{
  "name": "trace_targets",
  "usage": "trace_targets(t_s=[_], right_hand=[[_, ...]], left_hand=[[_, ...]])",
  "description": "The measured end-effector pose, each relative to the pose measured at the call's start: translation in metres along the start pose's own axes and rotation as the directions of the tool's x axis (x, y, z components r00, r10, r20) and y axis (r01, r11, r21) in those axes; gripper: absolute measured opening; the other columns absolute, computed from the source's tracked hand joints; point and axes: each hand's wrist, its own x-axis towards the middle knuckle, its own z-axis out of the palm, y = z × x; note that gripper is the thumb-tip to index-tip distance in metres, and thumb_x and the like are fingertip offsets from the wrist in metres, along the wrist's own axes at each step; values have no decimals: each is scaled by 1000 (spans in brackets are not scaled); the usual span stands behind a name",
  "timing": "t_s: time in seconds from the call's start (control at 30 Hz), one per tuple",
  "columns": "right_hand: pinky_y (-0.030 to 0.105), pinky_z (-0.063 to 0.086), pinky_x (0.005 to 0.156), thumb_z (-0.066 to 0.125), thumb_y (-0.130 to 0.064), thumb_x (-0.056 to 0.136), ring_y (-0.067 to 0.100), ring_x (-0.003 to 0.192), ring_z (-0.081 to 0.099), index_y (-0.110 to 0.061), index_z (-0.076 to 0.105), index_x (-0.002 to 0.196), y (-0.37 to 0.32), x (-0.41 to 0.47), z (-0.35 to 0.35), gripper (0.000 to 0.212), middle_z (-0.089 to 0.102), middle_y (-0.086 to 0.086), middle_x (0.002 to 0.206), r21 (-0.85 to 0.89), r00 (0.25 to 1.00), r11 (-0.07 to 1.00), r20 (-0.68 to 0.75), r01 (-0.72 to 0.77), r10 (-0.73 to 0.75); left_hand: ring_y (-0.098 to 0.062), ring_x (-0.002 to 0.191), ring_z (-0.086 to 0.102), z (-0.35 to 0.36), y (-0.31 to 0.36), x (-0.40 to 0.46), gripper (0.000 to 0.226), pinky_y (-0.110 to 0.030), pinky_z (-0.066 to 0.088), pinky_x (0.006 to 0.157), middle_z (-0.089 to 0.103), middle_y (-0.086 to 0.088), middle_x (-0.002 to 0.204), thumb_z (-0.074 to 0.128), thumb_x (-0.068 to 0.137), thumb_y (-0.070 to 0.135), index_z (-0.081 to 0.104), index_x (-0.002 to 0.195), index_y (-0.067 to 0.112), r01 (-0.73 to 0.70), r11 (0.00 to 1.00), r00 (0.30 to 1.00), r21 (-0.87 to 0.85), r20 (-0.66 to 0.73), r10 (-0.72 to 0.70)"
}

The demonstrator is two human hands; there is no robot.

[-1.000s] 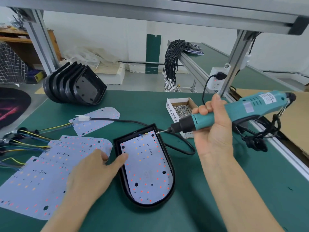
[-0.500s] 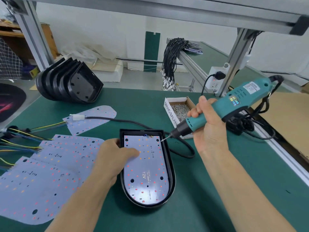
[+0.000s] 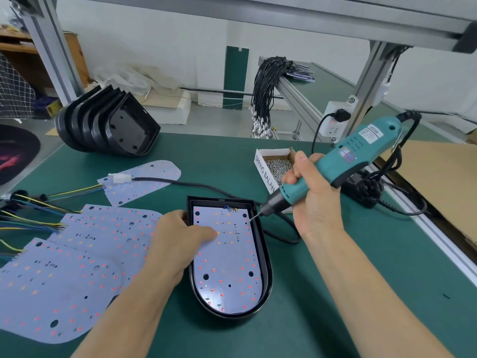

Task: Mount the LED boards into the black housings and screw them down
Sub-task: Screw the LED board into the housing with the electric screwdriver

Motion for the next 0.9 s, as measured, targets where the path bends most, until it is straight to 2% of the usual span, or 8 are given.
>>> trace_targets(t_s=[0.3, 0.4, 0.47, 0.53, 0.6, 0.7, 0.73, 0.9], right_hand=[[27, 44, 59, 67, -3, 82, 14, 51, 44, -25, 55, 57, 5, 2, 1, 35, 45, 2, 70, -62, 999, 998, 32, 12, -10], [26, 44, 58, 66, -1, 82, 14, 51, 45, -25, 58, 58, 9, 1, 5, 35, 55, -4, 70, -115, 995, 993, 96, 35, -24], [27, 45, 59, 69, -7, 78, 14, 52, 47, -26, 60, 61, 9, 2, 7, 27, 60, -5, 71, -145, 983, 989, 183, 23, 4], [28, 45, 64, 78, -23, 74, 16, 56, 49, -27, 61, 68, 3, 4, 7, 18, 56, -2, 69, -192, 956, 981, 283, -21, 76], [28, 46, 68, 82, -38, 70, 18, 62, 51, -21, 58, 78, -3, 7, 2, 30, 53, 2, 70, -210, 923, 973, 348, -97, 167], [30, 46, 73, 66, -14, 82, 20, 64, 52, -18, 56, 81, -8, 9, -2, 11, 52, 3, 70, -196, 904, 972, 381, -127, 195], [30, 46, 74, 62, -8, 81, 21, 65, 52, -18, 57, 82, -10, 10, -4, 11, 53, 2, 70, -198, 896, 971, 395, -132, 202], [35, 44, 86, 70, -6, 73, 23, 81, 53, -17, 55, 100, -22, 17, -12, 32, 54, 3, 81, -303, 782, 937, 536, -172, 317]], left_hand=[[-26, 61, 60, 0, 1, -1, 47, -54, 55, 70, 70, -26, 85, 67, 44, 15, 64, 86, -8, -2, 1000, 1000, 15, -17, 2], [-26, 59, 58, 1, -2, 2, 36, -47, 55, 66, 69, -24, 79, 75, 54, 8, 64, 85, -7, 2, 999, 1000, 47, -28, -1], [-26, 59, 58, 1, -2, 3, 37, -39, 52, 63, 69, -21, 77, 74, 52, 9, 64, 84, -6, 9, 999, 1000, 53, -26, -8], [-26, 60, 58, 1, -2, 2, 41, -36, 49, 63, 69, -21, 78, 72, 49, 12, 64, 84, -6, 13, 999, 1000, 42, -20, -13], [-25, 60, 57, 1, 0, 1, 46, -38, 50, 63, 68, -20, 76, 68, 45, 15, 64, 85, -7, 12, 999, 1000, 32, -19, -11], [-26, 61, 58, 2, 2, -1, 50, -51, 55, 68, 69, -27, 84, 65, 43, 16, 63, 87, -9, 13, 1000, 1000, 22, -28, -12], [-27, 62, 59, 2, 2, -1, 50, -54, 55, 71, 69, -27, 86, 65, 43, 16, 63, 87, -9, 14, 1000, 999, 23, -32, -13], [-27, 63, 59, 3, 4, -3, 50, -53, 55, 73, 69, -26, 84, 66, 42, 15, 63, 86, -8, 24, 1000, 999, 5, -31, -24]])
